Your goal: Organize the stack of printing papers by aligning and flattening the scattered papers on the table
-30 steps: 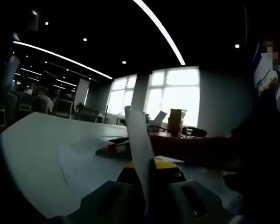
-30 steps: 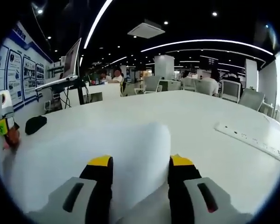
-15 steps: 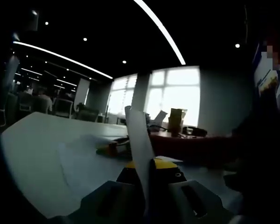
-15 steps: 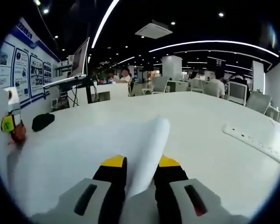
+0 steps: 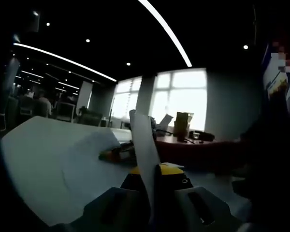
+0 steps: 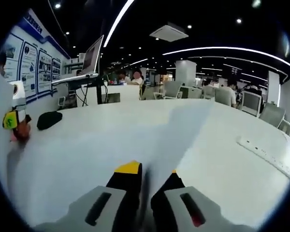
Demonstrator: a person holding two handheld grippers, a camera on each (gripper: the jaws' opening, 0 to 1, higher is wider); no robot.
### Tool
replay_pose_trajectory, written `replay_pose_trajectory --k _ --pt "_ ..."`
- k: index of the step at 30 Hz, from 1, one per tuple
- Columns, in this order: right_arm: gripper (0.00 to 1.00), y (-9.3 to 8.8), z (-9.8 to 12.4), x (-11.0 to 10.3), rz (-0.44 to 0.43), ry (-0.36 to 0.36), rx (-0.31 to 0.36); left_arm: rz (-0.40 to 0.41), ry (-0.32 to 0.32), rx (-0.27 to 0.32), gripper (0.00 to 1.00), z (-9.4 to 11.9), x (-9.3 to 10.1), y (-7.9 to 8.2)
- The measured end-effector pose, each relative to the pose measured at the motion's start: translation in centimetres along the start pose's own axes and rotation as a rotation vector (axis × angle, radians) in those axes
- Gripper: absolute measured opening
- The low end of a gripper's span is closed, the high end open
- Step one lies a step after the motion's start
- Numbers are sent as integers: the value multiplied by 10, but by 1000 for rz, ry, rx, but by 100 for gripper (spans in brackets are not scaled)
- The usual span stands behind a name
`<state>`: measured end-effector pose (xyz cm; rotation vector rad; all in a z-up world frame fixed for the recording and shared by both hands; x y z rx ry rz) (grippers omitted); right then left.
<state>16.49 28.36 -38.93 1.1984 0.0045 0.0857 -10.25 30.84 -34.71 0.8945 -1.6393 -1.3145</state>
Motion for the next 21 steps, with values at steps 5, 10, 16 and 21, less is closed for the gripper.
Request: replay_pose_trajectory --k 5,10,16,21 --pt "0 0 1 -4 1 -2 0 -2 2 -1 6 0 0 0" --pt "0 1 1 0 -19 -5 -8 -5 4 -1 6 -1 1 0" --pt "0 0 5 -2 -31 -11 -5 -6 2 -1 6 -1 2 0" --pt "0 3 6 -3 -46 -3 10 -9 0 -3 6 -2 3 0"
Point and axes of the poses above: the point that each gripper's makers call its tool centre point, and the gripper's own axes: z roughly backward along the fingers, x roughly to its right, y roughly out of its top, the point moved 8 cm from there along z, roughly backward along the fingers, and after that the axes turned 2 degrees about -y, right-handed, at the moved point
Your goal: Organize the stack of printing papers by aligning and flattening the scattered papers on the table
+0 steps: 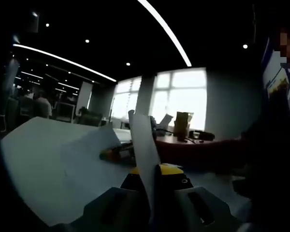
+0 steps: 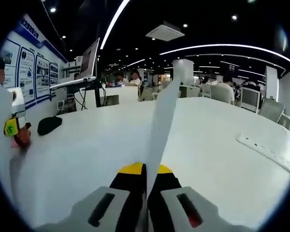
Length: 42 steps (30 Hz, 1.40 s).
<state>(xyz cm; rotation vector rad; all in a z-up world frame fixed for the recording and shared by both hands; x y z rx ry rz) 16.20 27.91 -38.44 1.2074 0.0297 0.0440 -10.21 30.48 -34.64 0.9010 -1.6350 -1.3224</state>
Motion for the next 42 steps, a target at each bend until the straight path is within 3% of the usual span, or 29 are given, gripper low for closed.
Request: replay_pose_trajectory --k 17,42 --pt "0 9 8 0 -53 15 55 0 3 -4 6 0 4 0" --pt "0 38 33 -9 39 -5 97 -16 15 -21 6 -1 0 0"
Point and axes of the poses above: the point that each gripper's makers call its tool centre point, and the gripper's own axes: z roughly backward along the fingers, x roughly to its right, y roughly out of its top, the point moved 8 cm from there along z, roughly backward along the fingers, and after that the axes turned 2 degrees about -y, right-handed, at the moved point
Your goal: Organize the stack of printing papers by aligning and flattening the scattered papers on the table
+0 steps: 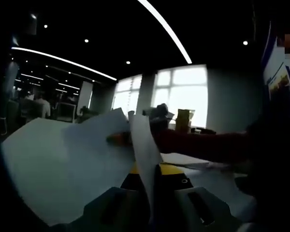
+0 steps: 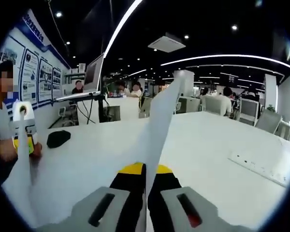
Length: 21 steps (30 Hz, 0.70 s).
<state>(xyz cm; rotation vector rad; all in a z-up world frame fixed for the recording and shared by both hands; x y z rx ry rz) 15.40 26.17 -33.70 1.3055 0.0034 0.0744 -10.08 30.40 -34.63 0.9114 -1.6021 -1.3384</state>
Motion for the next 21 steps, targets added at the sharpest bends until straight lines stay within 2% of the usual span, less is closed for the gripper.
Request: replay_pose_trajectory --k 9,21 --pt "0 12 8 -4 11 -1 28 -3 2 -3 6 0 -2 0" --pt "0 15 28 -12 0 -18 56 -13 -3 -21 6 0 -2 -1"
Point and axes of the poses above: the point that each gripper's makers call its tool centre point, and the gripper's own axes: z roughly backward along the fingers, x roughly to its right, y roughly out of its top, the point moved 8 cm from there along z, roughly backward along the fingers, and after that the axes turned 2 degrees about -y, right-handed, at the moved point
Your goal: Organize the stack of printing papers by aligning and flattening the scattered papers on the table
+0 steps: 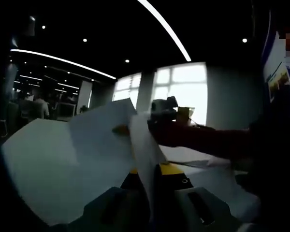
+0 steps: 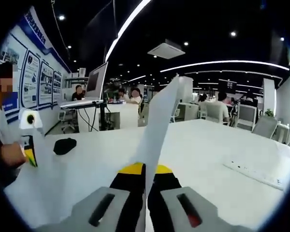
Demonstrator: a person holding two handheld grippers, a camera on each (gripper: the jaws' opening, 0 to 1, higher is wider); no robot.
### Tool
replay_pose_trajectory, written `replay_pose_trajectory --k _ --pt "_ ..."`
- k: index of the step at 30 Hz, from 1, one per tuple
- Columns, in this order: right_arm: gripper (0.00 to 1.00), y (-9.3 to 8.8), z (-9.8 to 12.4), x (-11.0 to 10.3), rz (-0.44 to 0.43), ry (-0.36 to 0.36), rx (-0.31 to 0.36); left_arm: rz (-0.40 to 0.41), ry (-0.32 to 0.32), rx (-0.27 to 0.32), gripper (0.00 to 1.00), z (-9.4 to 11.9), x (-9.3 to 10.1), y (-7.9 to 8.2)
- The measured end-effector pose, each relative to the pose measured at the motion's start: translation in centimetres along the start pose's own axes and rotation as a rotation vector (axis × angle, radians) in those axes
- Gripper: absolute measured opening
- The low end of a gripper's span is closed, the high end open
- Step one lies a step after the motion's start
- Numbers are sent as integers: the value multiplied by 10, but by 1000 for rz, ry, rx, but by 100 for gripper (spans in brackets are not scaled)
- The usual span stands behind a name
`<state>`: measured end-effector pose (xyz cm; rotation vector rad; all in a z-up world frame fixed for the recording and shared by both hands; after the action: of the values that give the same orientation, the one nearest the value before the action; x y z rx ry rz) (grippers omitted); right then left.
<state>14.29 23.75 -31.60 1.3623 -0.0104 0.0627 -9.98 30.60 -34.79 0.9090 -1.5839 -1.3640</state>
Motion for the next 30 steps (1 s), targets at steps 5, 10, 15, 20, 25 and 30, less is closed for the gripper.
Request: replay_pose_trajectory --k 5,10,15,20,25,30 --pt "0 3 10 2 -1 -14 15 1 -2 -1 6 0 0 0" --pt "0 6 16 4 2 -23 31 -2 -1 -5 6 0 1 -1" --pt "0 10 26 3 8 -31 49 -10 1 -10 6 -1 1 -2" --pt "0 13 42 -5 18 -42 64 -12 8 -10 6 -1 0 -3" --pt "0 16 57 -3 27 -58 77 -14 13 -12 6 -1 1 -4" --pt "0 20 67 -9 36 -67 91 -17 16 -15 6 -1 2 -5"
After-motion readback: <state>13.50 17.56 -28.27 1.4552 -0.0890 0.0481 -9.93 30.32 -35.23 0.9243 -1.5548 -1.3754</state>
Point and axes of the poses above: the point that each gripper's makers call its tool centre point, and the gripper's own axes: z roughly backward along the fingers, x roughly to its right, y roughly out of its top, the point moved 8 cm from there along z, roughly backward along the fingers, and after that the axes turned 2 degrees about -y, right-handed, at the moved point
